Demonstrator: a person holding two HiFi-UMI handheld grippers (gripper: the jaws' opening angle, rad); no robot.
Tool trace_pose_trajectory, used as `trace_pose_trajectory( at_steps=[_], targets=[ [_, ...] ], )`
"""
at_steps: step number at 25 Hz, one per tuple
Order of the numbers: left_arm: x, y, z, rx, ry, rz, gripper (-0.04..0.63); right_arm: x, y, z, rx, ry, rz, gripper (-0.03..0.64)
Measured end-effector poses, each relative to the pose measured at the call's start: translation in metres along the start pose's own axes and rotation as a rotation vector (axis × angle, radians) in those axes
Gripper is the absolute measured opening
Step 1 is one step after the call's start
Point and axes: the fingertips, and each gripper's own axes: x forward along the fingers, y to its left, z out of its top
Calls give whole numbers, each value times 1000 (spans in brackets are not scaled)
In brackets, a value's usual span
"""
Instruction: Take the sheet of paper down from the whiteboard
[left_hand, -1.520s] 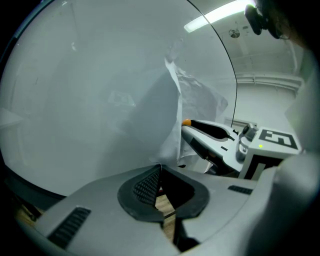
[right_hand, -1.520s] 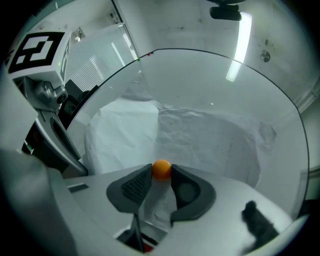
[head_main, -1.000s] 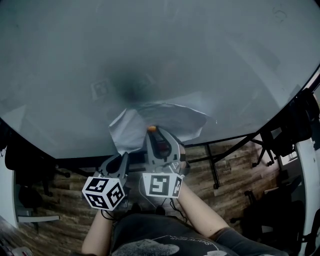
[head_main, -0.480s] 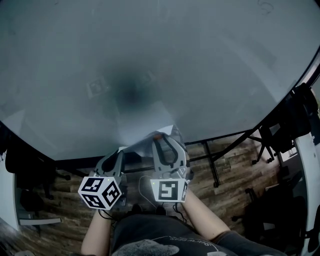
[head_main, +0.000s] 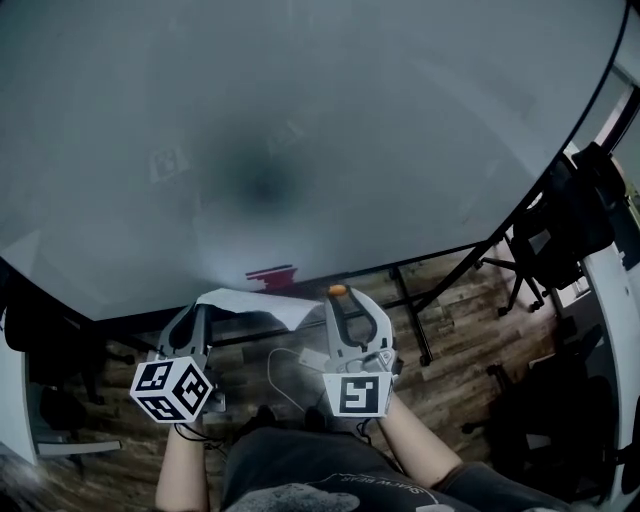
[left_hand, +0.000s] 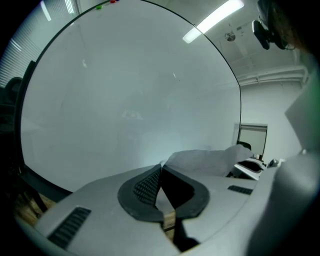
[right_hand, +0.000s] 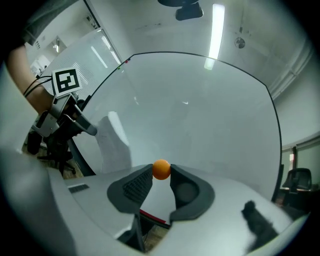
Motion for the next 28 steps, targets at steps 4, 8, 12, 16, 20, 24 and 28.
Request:
trace_pose_trajectory(
  at_steps=[4, 8, 12, 16, 20, 24, 28],
  targets=[
    [-9, -16, -13, 30, 15, -20, 14, -13, -14, 1, 7, -19, -8, 116],
    [-11, -32, -14, 100, 14, -44, 14, -20, -13, 7, 22, -36, -10, 117],
    [-15, -31, -7, 147, -15, -65, 14, -21, 0, 16, 33, -56, -15, 116],
    [-34, -14, -1, 148, -24, -120, 14, -24, 27, 28, 63, -34, -39, 115],
    [-59, 3, 5, 151, -16, -215, 14, -25, 66, 54, 62, -29, -74, 117],
    [-82, 24, 9, 225, -28, -269, 14, -29, 100, 78, 92, -31, -127, 117],
    [-108, 44, 12, 248, -41, -312, 14, -42, 128, 98, 95, -43, -178, 115]
  ],
)
